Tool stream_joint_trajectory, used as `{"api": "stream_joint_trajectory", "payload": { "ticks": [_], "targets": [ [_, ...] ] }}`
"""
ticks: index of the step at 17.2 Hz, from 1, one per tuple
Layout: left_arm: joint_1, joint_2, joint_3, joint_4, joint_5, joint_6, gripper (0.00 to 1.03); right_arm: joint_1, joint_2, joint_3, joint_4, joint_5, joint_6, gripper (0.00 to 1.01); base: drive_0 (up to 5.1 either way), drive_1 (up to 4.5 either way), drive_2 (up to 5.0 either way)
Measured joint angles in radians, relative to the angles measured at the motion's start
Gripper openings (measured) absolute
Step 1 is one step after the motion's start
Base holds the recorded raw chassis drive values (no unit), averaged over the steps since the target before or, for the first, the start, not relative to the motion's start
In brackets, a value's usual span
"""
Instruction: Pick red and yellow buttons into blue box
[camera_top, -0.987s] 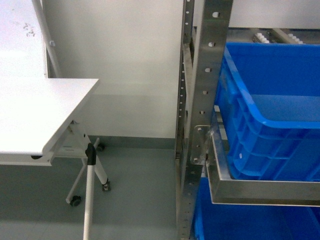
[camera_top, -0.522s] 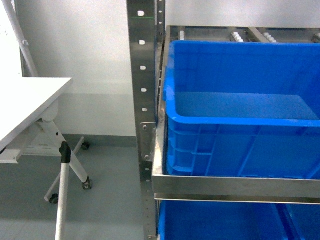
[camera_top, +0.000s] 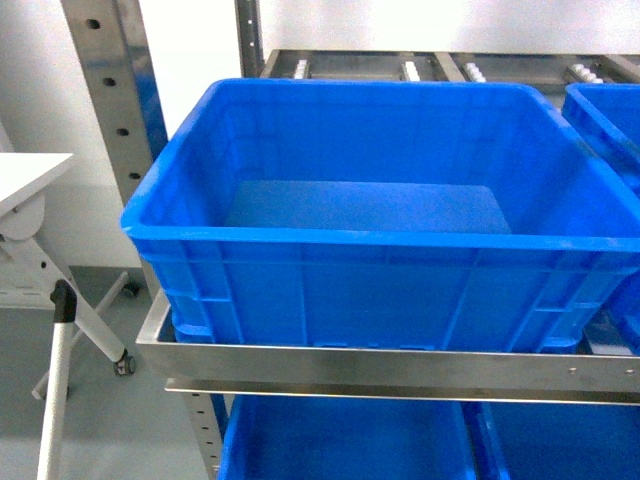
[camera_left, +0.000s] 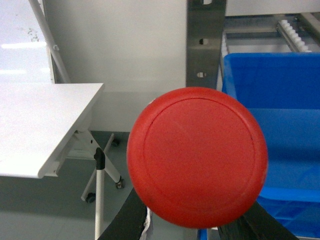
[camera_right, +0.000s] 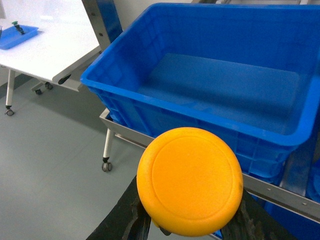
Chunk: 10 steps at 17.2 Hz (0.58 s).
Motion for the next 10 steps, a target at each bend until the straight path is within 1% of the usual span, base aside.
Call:
{"api": "stream_joint_trajectory", "payload": {
  "ticks": [10],
  "targets": [
    [0.0,-0.001,0.0,0.005,0.0,0.0,0.24,0.0,0.0,0.0,0.001,0.0,0.0,0.29,5.0,-2.41,-2.4]
  ]
}}
